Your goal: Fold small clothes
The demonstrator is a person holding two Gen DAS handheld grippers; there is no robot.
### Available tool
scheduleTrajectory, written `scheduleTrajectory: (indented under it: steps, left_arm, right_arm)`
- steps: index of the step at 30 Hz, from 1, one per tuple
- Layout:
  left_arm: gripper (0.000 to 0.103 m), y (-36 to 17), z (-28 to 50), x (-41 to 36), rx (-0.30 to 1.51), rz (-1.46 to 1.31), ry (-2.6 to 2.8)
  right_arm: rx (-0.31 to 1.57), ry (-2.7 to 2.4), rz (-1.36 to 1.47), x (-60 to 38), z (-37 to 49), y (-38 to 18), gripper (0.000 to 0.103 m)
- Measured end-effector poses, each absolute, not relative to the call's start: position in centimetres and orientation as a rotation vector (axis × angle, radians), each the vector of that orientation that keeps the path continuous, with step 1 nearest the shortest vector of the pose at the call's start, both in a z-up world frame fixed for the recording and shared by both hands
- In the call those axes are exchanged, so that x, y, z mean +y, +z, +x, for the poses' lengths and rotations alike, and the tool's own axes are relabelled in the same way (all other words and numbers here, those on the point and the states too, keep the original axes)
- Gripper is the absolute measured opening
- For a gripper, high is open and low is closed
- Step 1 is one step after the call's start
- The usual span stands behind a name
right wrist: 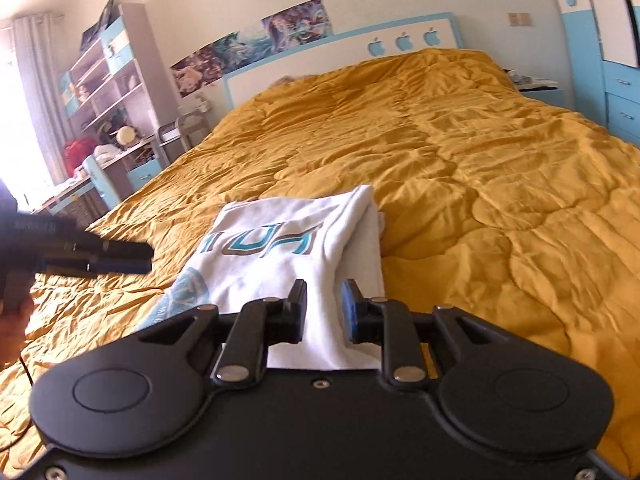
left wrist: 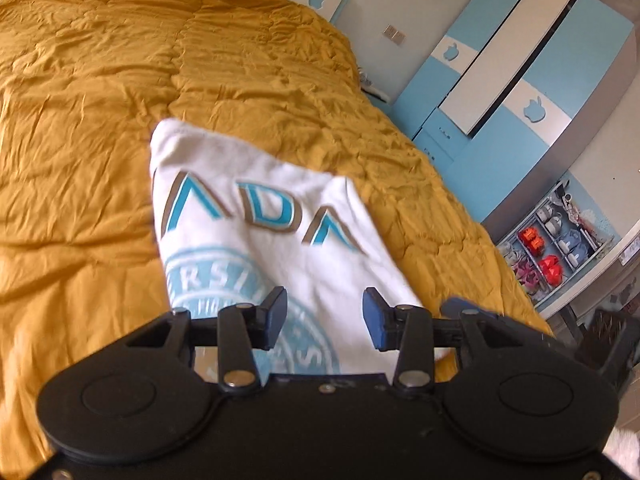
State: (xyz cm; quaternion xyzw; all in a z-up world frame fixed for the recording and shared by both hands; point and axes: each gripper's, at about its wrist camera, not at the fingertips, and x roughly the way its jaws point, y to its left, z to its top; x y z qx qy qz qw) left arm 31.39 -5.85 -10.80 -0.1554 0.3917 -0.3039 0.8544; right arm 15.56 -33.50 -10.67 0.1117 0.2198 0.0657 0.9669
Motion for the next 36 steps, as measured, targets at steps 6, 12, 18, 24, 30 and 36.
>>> scheduleTrajectory:
  steps: [6,12,18,24,30,36]
  left_arm:
    - [0.042,-14.0,29.4,-5.9,0.877,-0.32,-0.616]
    - [0.042,-14.9,29.4,-5.6,0.893,-0.318,-0.603]
    - [0.044,-15.2,29.7,-5.5,0.906,-0.318,-0.607]
    - [0.047,-15.9,29.7,-5.2,0.923,-0.285,-0.622]
    - [0.046,-14.3,27.6,-5.0,0.859,-0.193,-0.606]
    - [0.039,-14.0,23.9,-5.7,0.777,0.157,-0.56]
  right_arm:
    - [0.542,0.262,0.31,-35.2,20.6,-10.0,0.036]
    - [0.634,0.252,0.342,-35.1,22.4,-11.5,0.039]
    - [0.64,0.242,0.403,-35.1,22.5,-12.7,0.009]
    - [0.619,0.187,0.374,-34.8,21.6,-11.6,0.007]
    - [0.626,0.193,0.422,-36.2,20.6,-12.4,0.025]
    - [0.561,0.138,0.45,-38.3,15.8,-11.0,0.04]
